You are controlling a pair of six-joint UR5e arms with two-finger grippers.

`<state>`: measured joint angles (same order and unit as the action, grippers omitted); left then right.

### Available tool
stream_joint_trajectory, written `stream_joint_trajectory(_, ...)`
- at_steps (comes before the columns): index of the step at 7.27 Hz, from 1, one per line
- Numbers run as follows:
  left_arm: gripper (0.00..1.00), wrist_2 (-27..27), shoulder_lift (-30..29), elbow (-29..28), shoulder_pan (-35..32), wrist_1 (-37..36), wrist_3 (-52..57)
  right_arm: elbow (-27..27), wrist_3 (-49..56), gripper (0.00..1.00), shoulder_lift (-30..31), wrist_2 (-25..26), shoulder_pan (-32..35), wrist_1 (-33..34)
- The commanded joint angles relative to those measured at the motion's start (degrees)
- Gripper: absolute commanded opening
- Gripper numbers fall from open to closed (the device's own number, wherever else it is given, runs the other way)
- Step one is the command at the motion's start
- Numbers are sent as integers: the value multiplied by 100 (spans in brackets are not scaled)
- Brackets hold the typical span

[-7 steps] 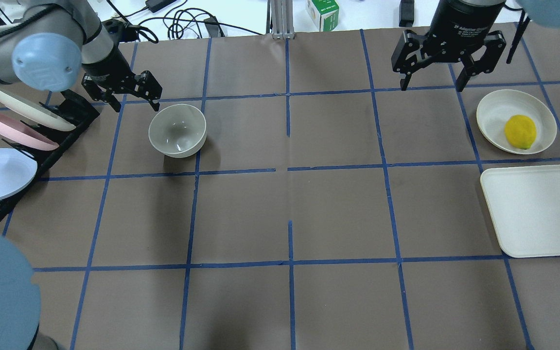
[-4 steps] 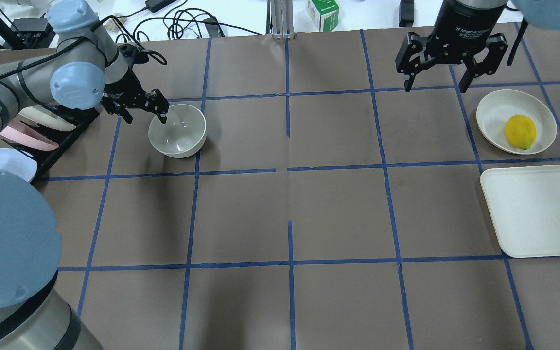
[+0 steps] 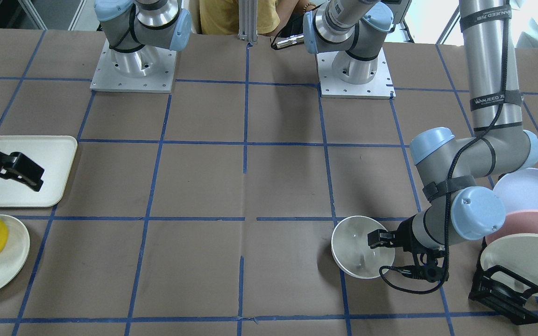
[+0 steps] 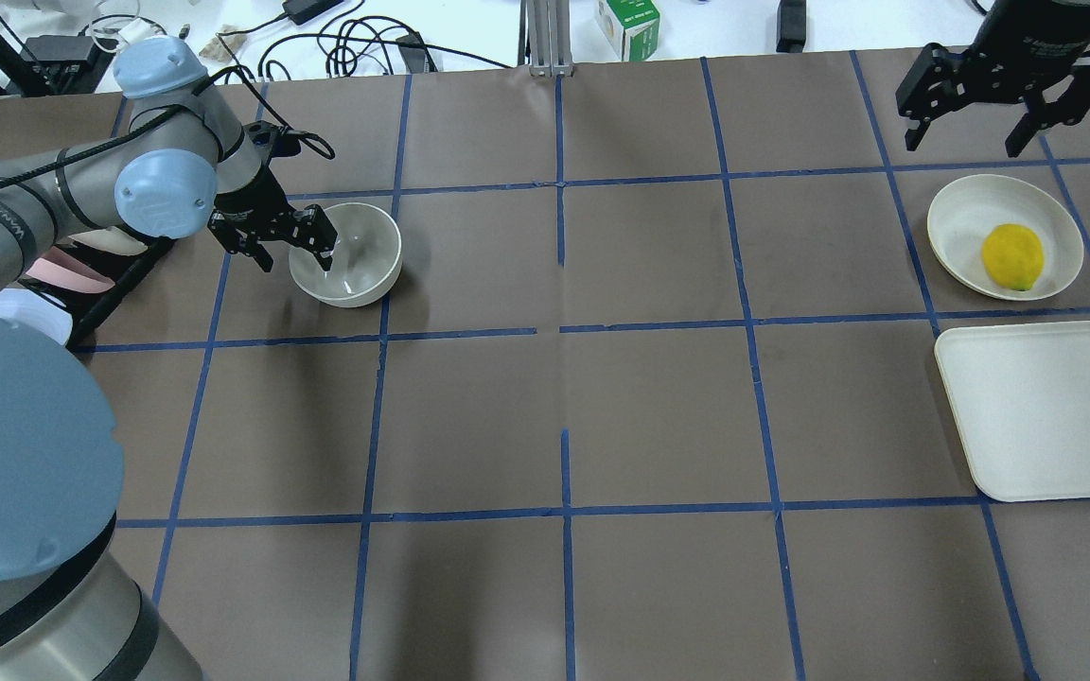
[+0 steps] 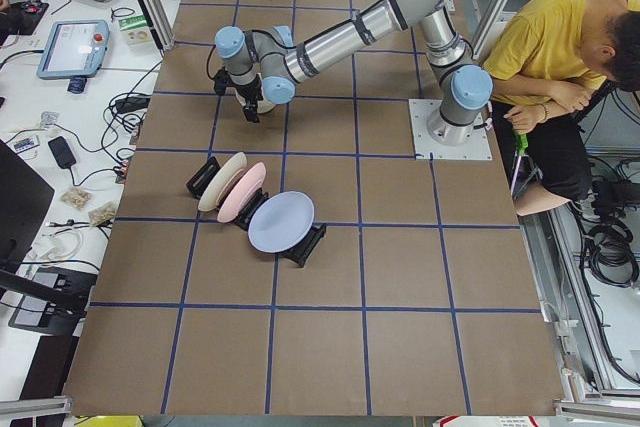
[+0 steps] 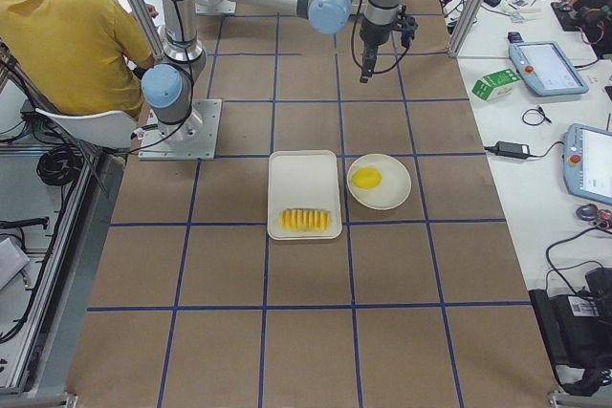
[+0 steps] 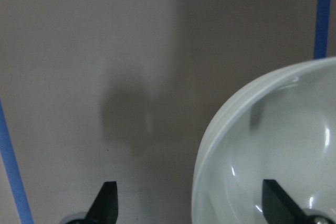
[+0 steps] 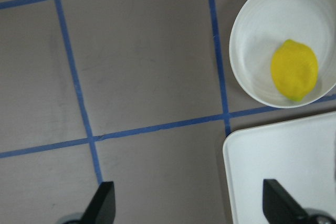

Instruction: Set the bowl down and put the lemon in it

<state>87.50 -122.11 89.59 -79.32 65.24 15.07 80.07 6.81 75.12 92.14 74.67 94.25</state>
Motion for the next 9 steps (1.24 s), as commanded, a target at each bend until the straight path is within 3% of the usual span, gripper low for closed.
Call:
stream_joint_trajectory(1, 40, -14, -14, 23, -5, -135, -13, -27, 417, 100, -434, 76, -390, 479)
stream_joint_trajectory(3, 18, -66, -49, 23, -5, -135, -101, 35, 1089, 100, -620, 111, -706, 594)
stream_joint_trajectory(4, 2, -328, -15, 23, -5, -126, -171, 44, 1616, 100, -847, 120, -838, 690)
stream_joint_trajectory(5, 0, -330, -14, 14, -5, -126, -171, 44, 1700, 100, -1145, 146, -909, 1309)
stream_joint_trajectory(9, 0, -269, -6, -91, 4, -117, -163, 44, 2129, 100, -1771, 146, -980, 1700)
